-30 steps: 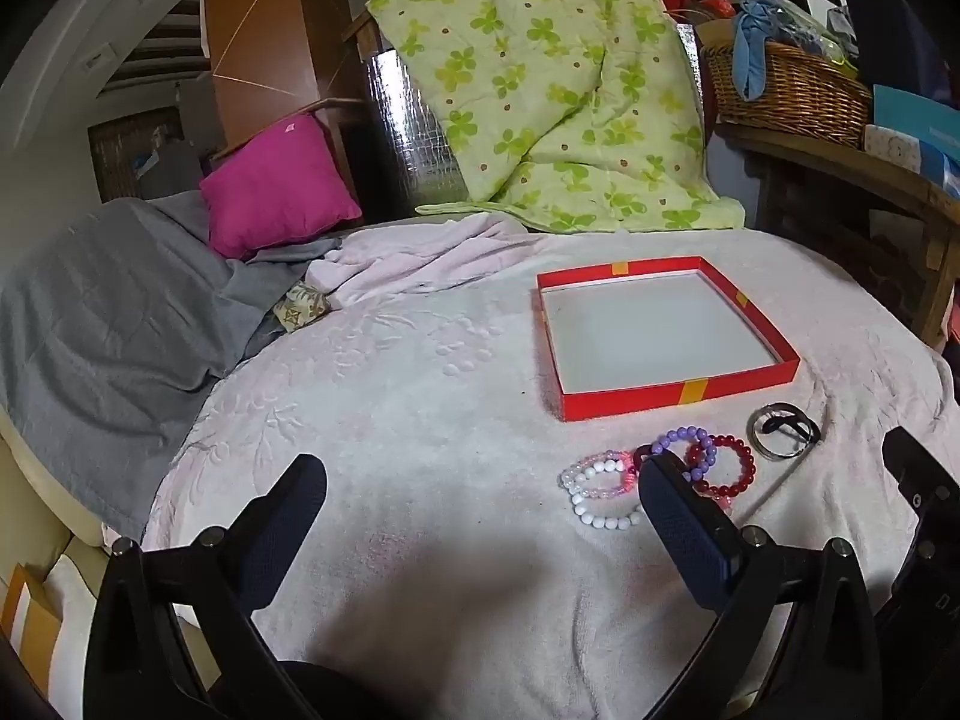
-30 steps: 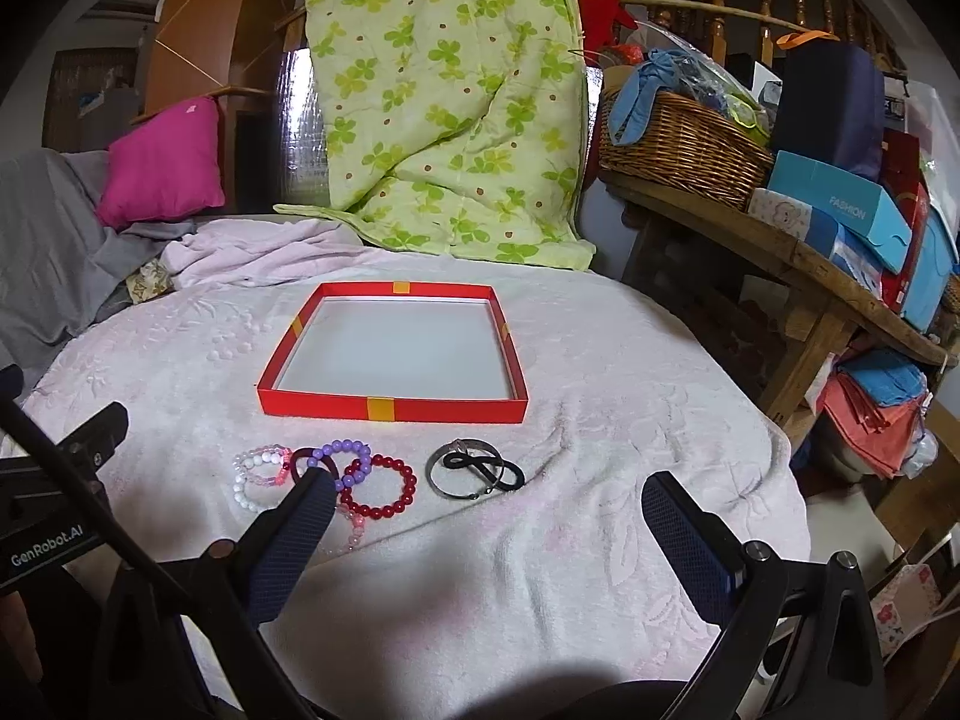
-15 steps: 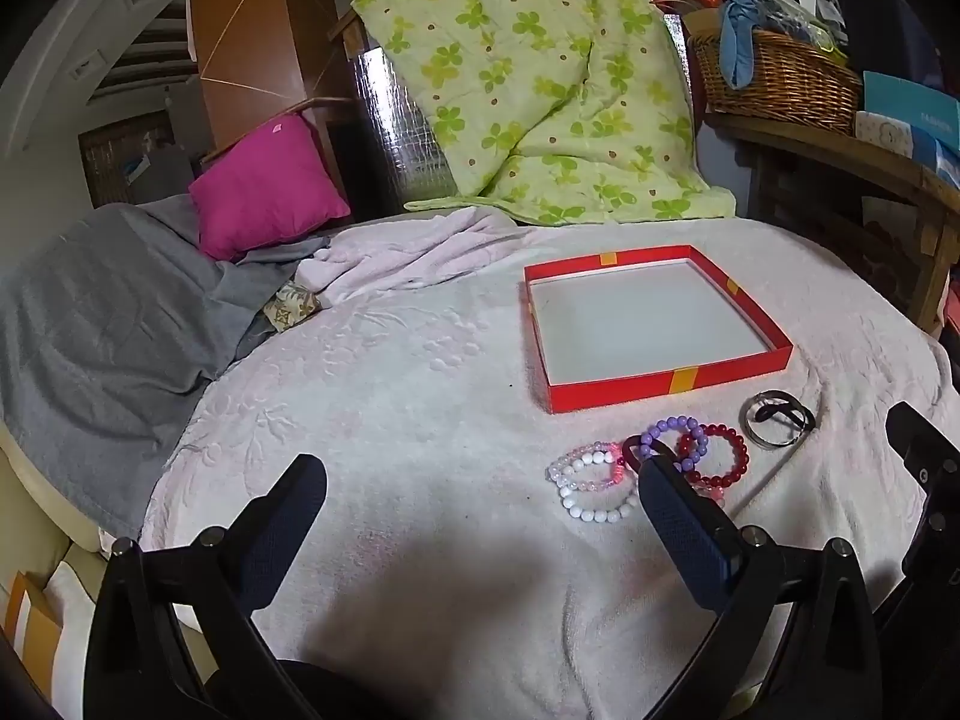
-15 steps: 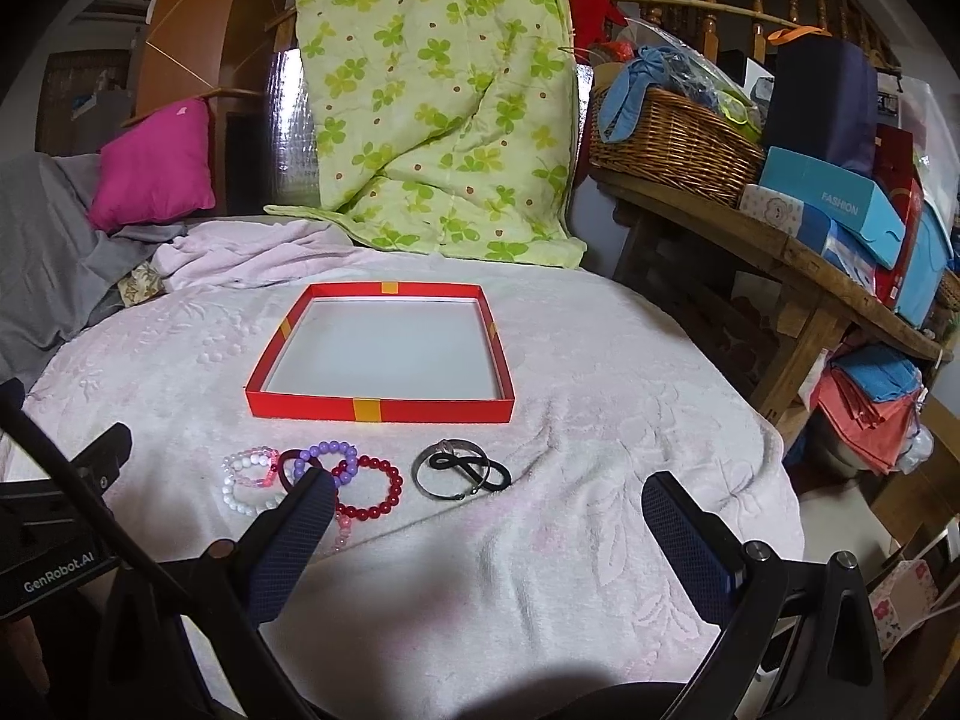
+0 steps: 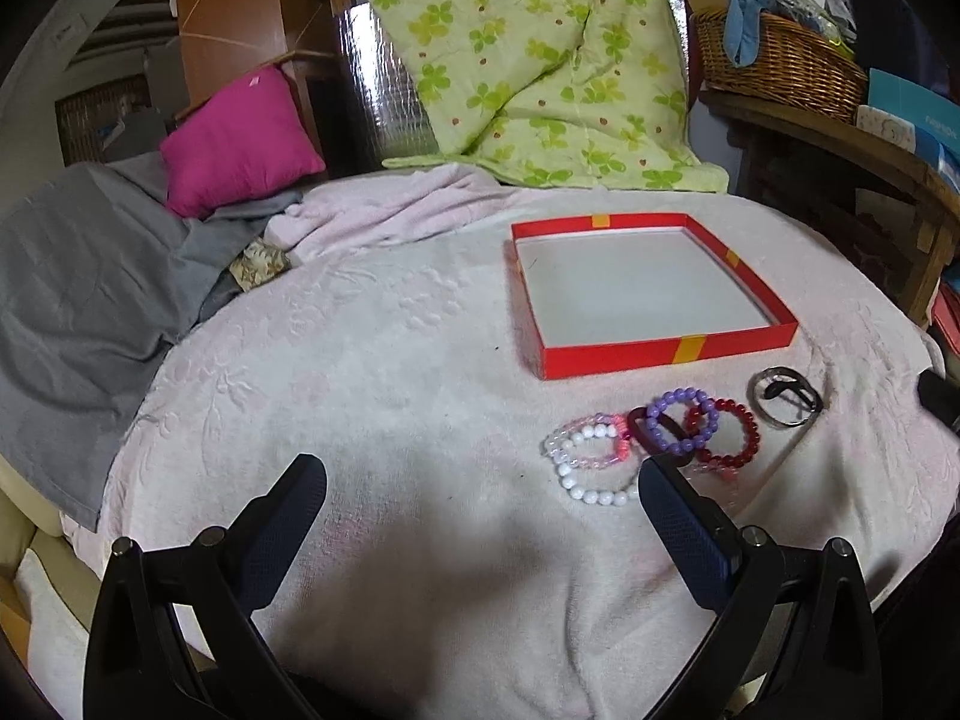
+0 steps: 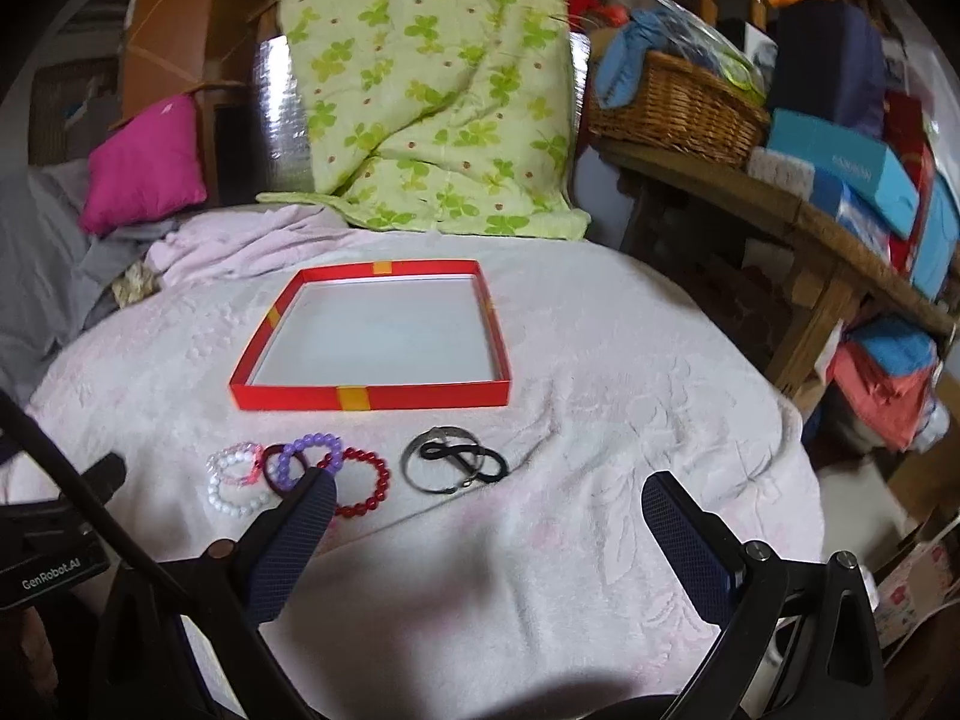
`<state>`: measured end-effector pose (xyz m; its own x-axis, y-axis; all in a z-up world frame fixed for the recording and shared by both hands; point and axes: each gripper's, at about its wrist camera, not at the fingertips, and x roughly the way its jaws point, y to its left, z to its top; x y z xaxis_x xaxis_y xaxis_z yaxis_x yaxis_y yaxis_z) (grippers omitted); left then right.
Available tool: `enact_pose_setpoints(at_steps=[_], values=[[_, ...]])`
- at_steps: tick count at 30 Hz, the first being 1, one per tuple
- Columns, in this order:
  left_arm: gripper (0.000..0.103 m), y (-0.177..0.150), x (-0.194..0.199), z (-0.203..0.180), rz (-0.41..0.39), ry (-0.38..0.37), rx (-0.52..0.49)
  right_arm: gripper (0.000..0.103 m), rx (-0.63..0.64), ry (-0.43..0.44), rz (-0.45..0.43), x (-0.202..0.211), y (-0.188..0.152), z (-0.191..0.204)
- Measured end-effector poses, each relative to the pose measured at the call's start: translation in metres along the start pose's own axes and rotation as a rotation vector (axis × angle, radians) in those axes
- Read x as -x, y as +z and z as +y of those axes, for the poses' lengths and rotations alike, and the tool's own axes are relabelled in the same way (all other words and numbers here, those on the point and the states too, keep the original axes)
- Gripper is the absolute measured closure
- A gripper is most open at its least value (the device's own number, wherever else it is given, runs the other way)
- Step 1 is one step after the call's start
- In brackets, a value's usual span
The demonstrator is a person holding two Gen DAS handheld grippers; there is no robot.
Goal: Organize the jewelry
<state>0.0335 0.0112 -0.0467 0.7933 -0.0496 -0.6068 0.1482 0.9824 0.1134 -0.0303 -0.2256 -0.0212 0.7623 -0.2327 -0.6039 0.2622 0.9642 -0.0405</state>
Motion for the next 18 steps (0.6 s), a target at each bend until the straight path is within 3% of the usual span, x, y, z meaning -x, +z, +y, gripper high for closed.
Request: enact_pose_setpoints(at_steps=[5, 9, 12, 14, 17, 18], values=[[0.0, -0.001, -0.015, 0.001, 0.059, -0.051, -0.022, 0.0, -0.068, 0.009, 0.038, -0.016, 0.005, -0.032], [0.0, 0.002, -0.04, 0.002, 0.128, -0.131, -0.044, 0.0, -0.076, 0.093, 0.098, -0.037, 0.012, -0.048], [0.0, 0.002, -0.06, 0.006, 0.158, -0.16, -0.061, 0.002, -0.06, 0.197, 0.172, -0.061, 0.018, -0.05], [0.0, 0.0, -0.069, 0.01, 0.181, -0.164, -0.062, 0.011, -0.08, 0.291, 0.235, -0.076, 0.018, -0.047], [0.001, -0.003, -0.079, 0.017, 0.213, -0.226, -0.022, 0.021, -0.129, 0.463, 0.292, -0.096, 0.017, -0.035], [0.004, -0.004, -0.082, 0.018, 0.226, -0.242, -0.015, 0.029, -0.142, 0.521, 0.302, -0.104, 0.015, -0.027]])
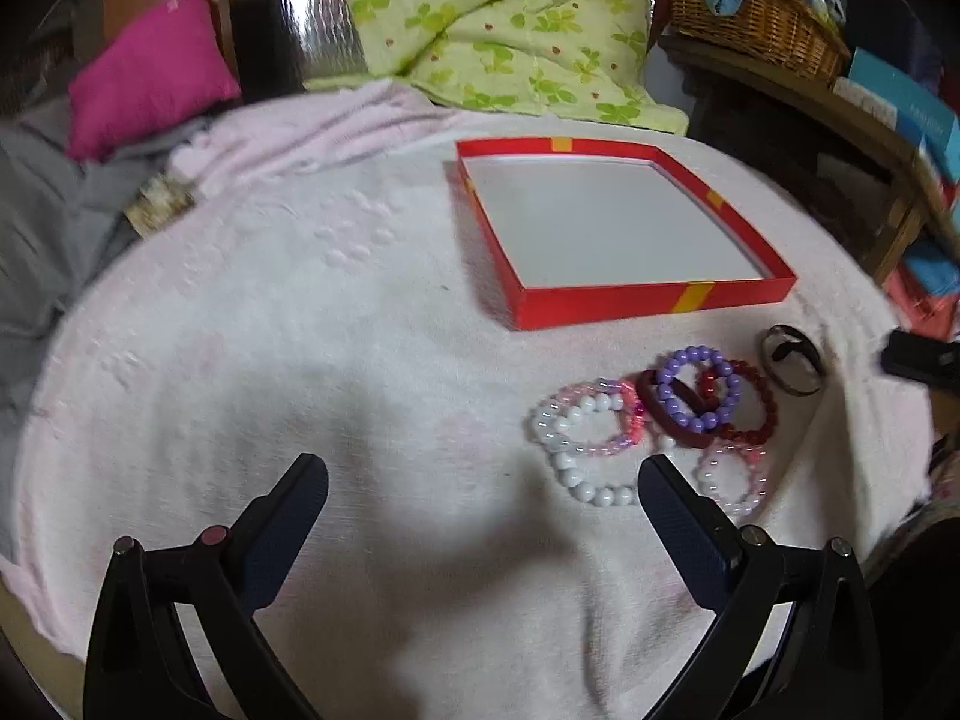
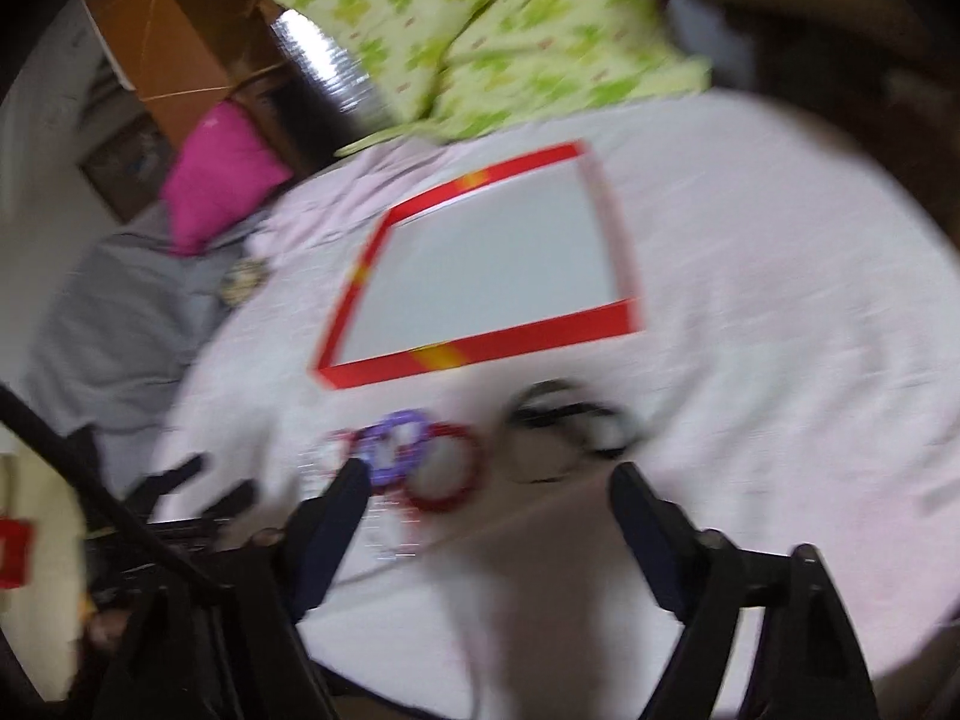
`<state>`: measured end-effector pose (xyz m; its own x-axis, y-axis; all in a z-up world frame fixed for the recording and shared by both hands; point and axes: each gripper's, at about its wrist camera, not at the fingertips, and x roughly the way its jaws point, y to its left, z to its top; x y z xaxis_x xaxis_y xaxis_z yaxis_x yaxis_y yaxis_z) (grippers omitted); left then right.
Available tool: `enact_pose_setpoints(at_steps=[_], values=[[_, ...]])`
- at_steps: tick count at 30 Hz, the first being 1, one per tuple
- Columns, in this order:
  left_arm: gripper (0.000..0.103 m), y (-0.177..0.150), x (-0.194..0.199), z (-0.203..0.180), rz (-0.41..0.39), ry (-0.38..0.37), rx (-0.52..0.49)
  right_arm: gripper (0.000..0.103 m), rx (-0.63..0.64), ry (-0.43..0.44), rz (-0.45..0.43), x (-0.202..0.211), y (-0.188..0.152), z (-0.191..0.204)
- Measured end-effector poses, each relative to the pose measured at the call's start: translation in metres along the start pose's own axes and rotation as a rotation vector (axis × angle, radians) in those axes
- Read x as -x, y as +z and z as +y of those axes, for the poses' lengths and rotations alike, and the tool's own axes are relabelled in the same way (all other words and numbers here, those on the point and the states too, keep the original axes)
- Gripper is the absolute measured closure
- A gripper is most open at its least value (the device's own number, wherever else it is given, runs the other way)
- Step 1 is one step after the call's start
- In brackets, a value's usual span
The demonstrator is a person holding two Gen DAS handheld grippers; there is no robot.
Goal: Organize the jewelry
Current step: 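Grasp the purple bead bracelet with the right gripper while the left grasps the pink-white bead bracelet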
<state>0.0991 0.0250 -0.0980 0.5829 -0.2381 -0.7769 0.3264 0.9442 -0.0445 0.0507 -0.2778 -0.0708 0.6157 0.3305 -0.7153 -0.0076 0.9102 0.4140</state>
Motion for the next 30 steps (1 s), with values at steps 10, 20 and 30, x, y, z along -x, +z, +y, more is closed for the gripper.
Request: enact_pose_setpoints(at_steps=[10, 20, 30], values=[[0.036, 0.005, -0.032, -0.003, 0.092, -0.064, 0.002, 0.059, -0.086, 0.175, 0.107, -0.073, 0.007, 0.027], [0.038, 0.02, -0.058, -0.004, 0.143, -0.117, -0.021, 0.082, -0.117, 0.107, 0.196, -0.108, 0.013, 0.031], [0.092, 0.02, -0.059, -0.009, 0.135, -0.232, -0.047, 0.098, -0.092, 0.09, 0.153, -0.101, 0.014, 0.029]])
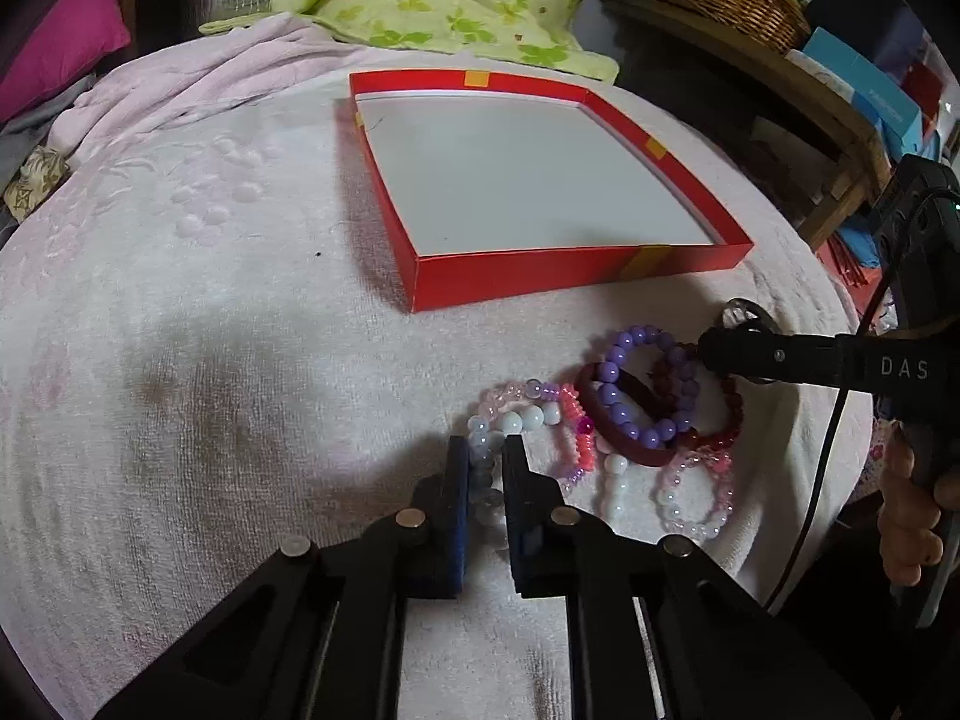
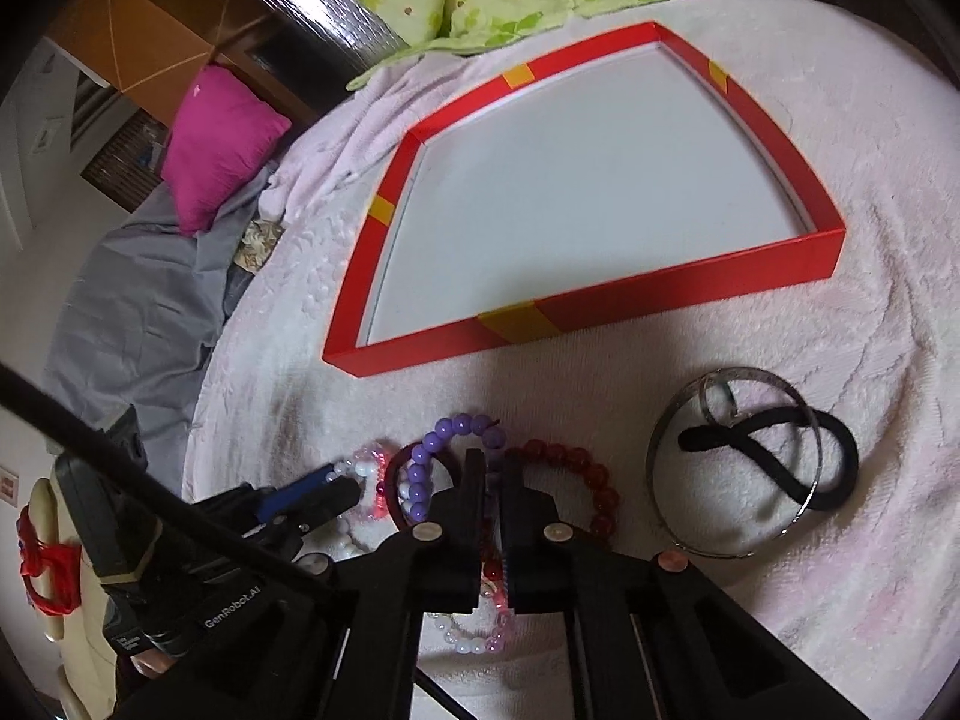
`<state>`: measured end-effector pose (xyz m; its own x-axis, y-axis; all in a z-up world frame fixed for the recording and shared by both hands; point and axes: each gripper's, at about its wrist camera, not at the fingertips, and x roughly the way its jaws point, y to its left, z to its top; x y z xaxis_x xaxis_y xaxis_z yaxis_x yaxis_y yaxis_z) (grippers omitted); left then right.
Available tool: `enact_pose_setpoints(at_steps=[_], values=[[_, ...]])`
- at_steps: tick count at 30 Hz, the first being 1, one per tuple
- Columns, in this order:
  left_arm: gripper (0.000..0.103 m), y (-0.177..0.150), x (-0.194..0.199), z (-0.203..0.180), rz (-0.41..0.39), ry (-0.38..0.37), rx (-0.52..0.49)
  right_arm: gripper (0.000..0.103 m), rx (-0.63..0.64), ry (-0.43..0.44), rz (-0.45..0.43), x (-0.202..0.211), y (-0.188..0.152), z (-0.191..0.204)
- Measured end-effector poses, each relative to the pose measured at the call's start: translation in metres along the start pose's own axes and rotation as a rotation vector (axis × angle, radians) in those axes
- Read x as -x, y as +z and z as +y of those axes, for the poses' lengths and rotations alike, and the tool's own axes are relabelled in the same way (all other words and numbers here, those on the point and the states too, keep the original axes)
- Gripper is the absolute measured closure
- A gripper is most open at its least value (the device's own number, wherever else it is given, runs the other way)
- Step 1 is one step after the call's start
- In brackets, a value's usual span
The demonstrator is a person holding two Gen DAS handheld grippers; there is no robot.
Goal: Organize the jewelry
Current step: 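Grasp the purple bead bracelet with the right gripper while the left grasps the pink-white bead bracelet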
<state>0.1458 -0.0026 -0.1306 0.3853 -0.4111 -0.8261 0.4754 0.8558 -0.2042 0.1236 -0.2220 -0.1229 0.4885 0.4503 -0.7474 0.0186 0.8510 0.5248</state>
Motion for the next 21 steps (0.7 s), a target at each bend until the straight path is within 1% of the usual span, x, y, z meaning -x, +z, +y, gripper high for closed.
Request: enact_pose_setpoints(at_steps=[2, 5, 8, 9, 10, 11, 12, 13, 16, 17, 18, 20, 21], values=[[0.095, -0.001, 0.003, 0.002, -0.012, -0.012, 0.015, 0.098, -0.003, 0.01, -0.002, 0.002, -0.001, -0.002], [0.095, -0.006, 0.015, 0.001, -0.049, -0.034, 0.02, 0.098, -0.02, 0.042, -0.004, 0.006, -0.001, -0.006], [0.095, -0.008, 0.022, 0.003, -0.071, -0.016, 0.03, 0.094, -0.041, 0.08, -0.004, 0.011, 0.0, -0.007], [0.095, -0.007, 0.022, 0.006, -0.069, -0.014, 0.038, 0.09, -0.042, 0.087, -0.003, 0.012, 0.0, -0.007], [0.095, -0.008, 0.022, 0.009, -0.067, -0.008, 0.051, 0.081, -0.044, 0.082, -0.009, 0.012, 0.0, -0.006], [0.095, -0.008, 0.023, 0.01, -0.069, 0.002, 0.057, 0.076, -0.046, 0.07, -0.011, 0.012, -0.001, -0.007], [0.095, -0.008, 0.024, 0.012, -0.069, 0.009, 0.059, 0.065, -0.051, 0.064, -0.009, 0.01, 0.0, -0.008], [0.095, -0.008, 0.024, 0.013, -0.072, 0.018, 0.063, 0.064, -0.061, 0.063, -0.008, 0.008, 0.0, -0.009], [0.094, -0.008, 0.022, 0.018, -0.071, 0.038, 0.071, 0.064, -0.061, 0.069, -0.001, 0.002, 0.0, -0.007], [0.089, -0.008, 0.021, 0.019, -0.069, 0.052, 0.072, 0.064, -0.05, 0.063, 0.002, -0.001, 0.001, -0.003], [0.078, -0.008, 0.02, 0.02, -0.064, 0.063, 0.074, 0.064, -0.035, 0.052, 0.007, -0.004, 0.0, 0.001], [0.064, -0.008, 0.014, 0.023, -0.038, 0.087, 0.081, 0.073, -0.004, 0.026, 0.028, -0.012, -0.001, 0.007], [0.063, -0.008, 0.012, 0.023, -0.031, 0.089, 0.081, 0.079, 0.009, 0.011, 0.045, -0.016, -0.002, 0.01]])
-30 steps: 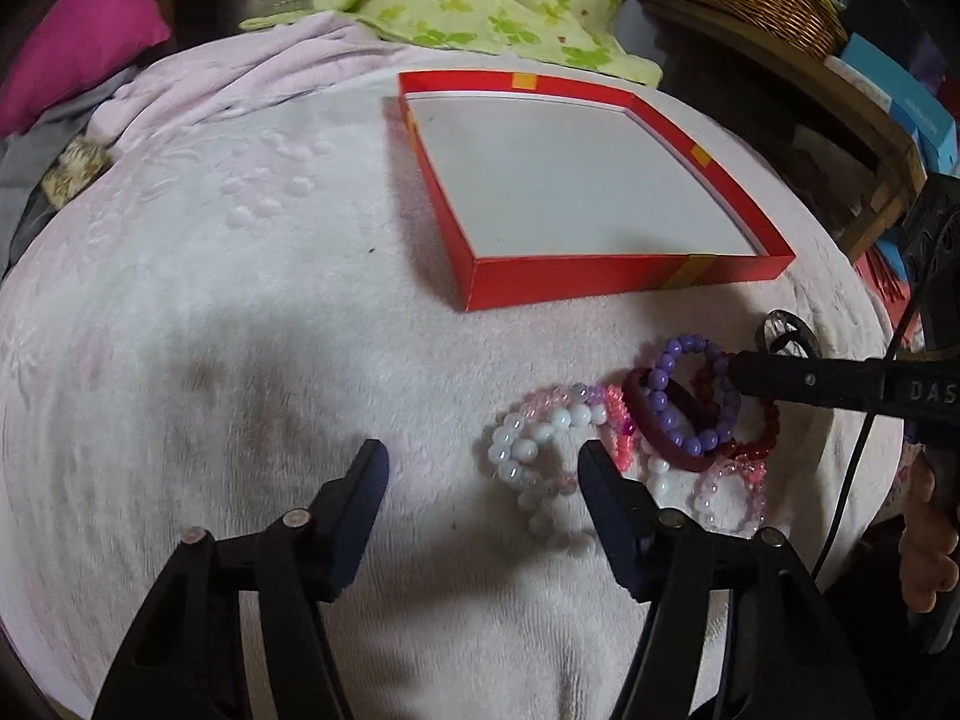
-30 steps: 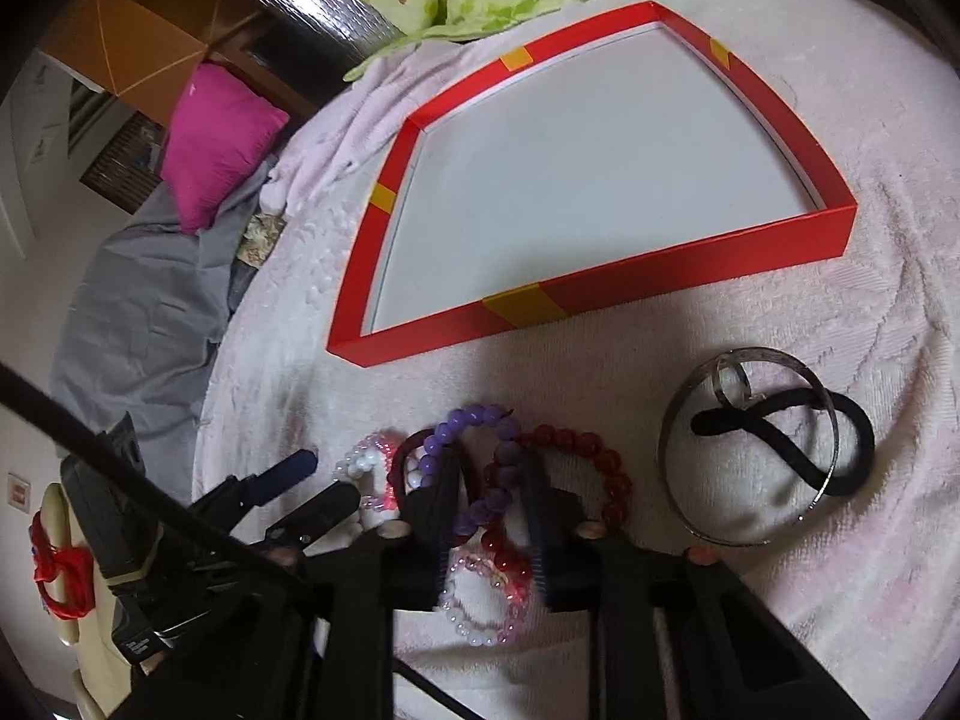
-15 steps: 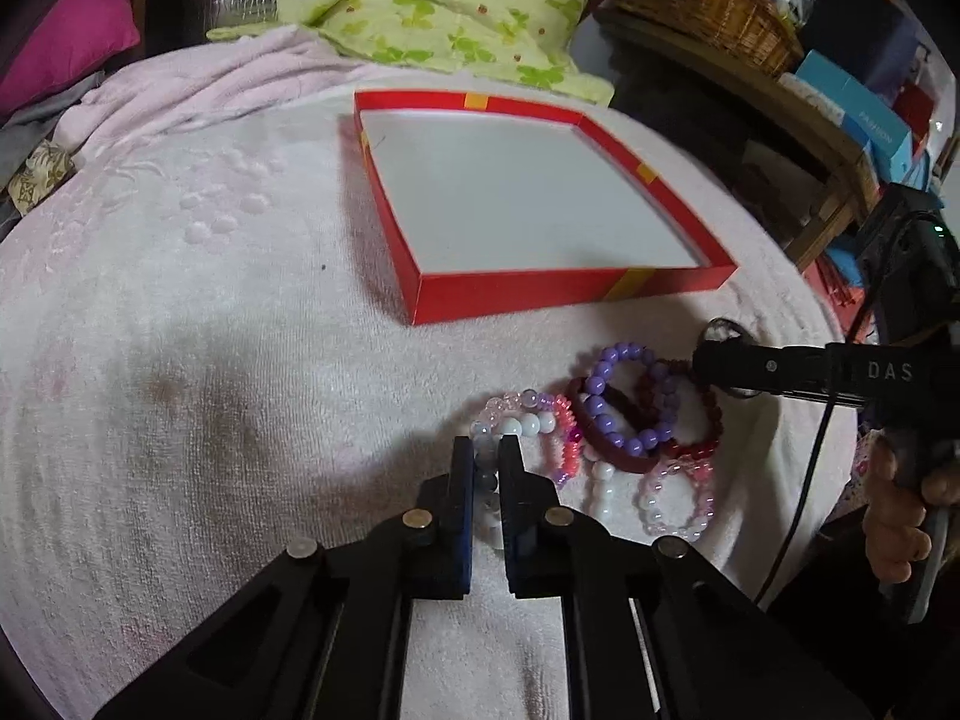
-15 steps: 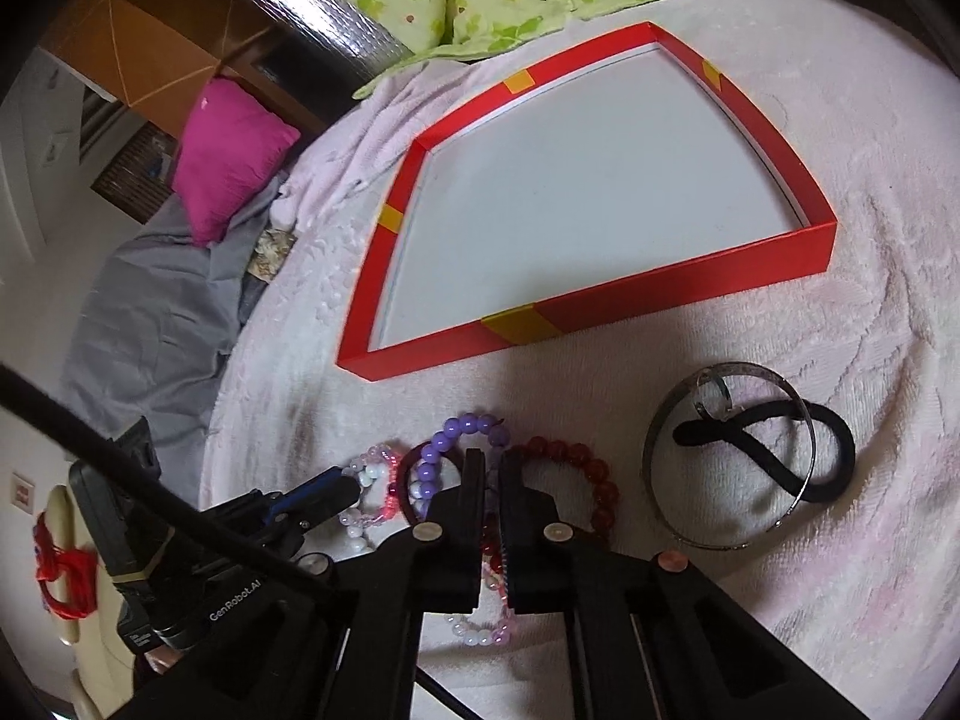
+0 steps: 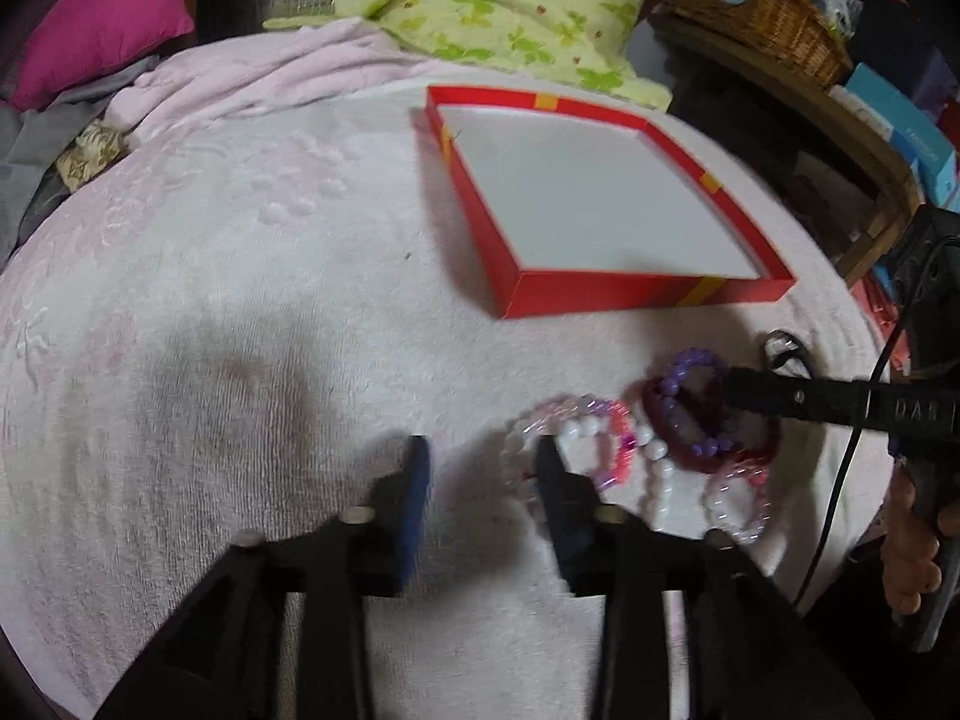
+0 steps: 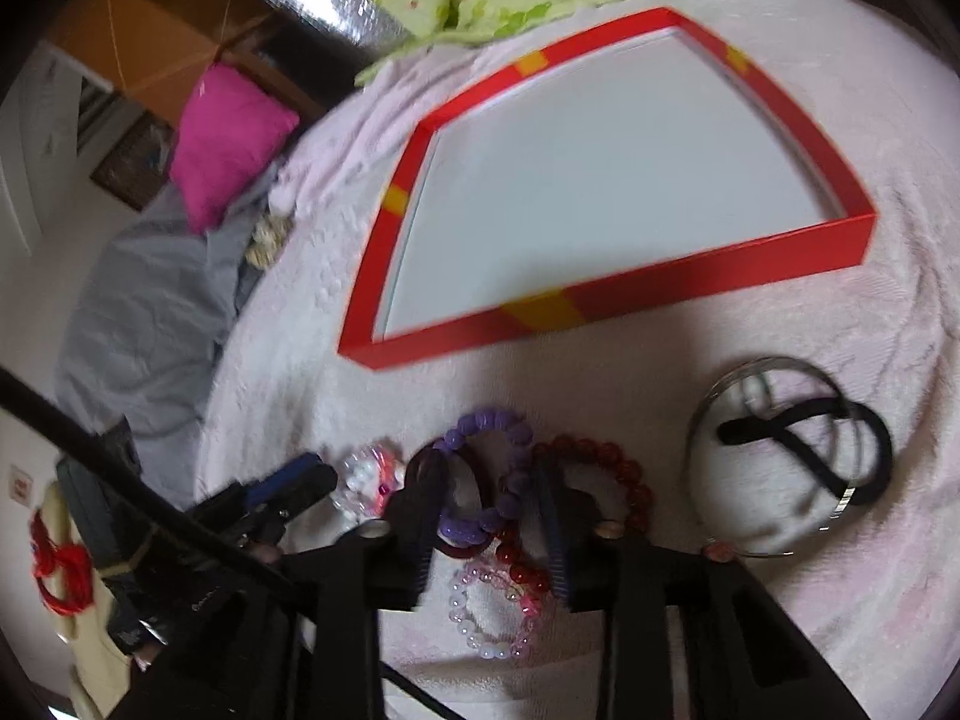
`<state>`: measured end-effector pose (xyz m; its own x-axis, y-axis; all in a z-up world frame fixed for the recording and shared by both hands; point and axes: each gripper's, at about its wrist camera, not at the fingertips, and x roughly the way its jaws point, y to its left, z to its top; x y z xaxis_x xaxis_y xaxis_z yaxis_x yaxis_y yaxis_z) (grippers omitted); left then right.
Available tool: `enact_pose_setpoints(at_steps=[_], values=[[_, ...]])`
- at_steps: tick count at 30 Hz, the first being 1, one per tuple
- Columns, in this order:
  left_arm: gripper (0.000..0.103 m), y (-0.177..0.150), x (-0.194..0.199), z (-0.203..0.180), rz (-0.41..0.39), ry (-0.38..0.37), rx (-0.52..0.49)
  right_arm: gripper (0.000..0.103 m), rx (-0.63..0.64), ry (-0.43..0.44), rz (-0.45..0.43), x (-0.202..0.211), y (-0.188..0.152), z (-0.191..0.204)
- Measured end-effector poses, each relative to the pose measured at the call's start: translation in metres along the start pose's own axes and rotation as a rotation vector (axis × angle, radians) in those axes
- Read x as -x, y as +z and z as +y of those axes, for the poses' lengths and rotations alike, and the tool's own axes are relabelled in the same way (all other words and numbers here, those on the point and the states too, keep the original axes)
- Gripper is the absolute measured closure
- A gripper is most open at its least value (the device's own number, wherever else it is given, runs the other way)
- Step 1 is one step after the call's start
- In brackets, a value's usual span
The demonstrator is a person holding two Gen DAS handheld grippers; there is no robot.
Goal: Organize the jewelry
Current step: 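Grasp the purple bead bracelet with the right gripper while the left grasps the pink-white bead bracelet, then carry both bracelets into the red box and open both grippers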
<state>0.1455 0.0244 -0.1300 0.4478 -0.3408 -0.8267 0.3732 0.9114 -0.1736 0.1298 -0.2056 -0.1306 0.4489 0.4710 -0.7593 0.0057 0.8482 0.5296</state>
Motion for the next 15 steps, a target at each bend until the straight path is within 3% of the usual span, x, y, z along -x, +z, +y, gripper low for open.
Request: enact_pose_setpoints(at_steps=[1, 4, 5, 6, 7, 11, 15], values=[[0.063, 0.0, -0.001, -0.001, 0.0, 0.0, -0.005, 0.087, 0.015, -0.028, 0.019, -0.006, -0.002, 0.002], [0.064, 0.0, -0.004, -0.005, 0.006, -0.02, -0.037, 0.092, 0.048, -0.089, 0.02, -0.01, -0.005, 0.006], [0.072, 0.0, -0.003, -0.005, 0.002, -0.017, -0.039, 0.092, 0.066, -0.106, 0.0, -0.006, -0.006, 0.009], [0.091, 0.002, -0.004, -0.004, 0.002, -0.029, -0.041, 0.092, 0.088, -0.134, -0.03, -0.001, -0.006, 0.012], [0.095, 0.001, -0.003, -0.004, 0.006, -0.057, -0.036, 0.092, 0.104, -0.154, -0.057, 0.004, -0.007, 0.014], [0.095, -0.001, 0.004, -0.006, -0.022, -0.076, -0.052, 0.092, 0.091, -0.136, -0.114, 0.02, -0.004, 0.009], [0.095, 0.002, 0.028, -0.007, -0.128, -0.13, -0.057, 0.092, 0.079, -0.104, -0.194, 0.042, -0.002, 0.007]])
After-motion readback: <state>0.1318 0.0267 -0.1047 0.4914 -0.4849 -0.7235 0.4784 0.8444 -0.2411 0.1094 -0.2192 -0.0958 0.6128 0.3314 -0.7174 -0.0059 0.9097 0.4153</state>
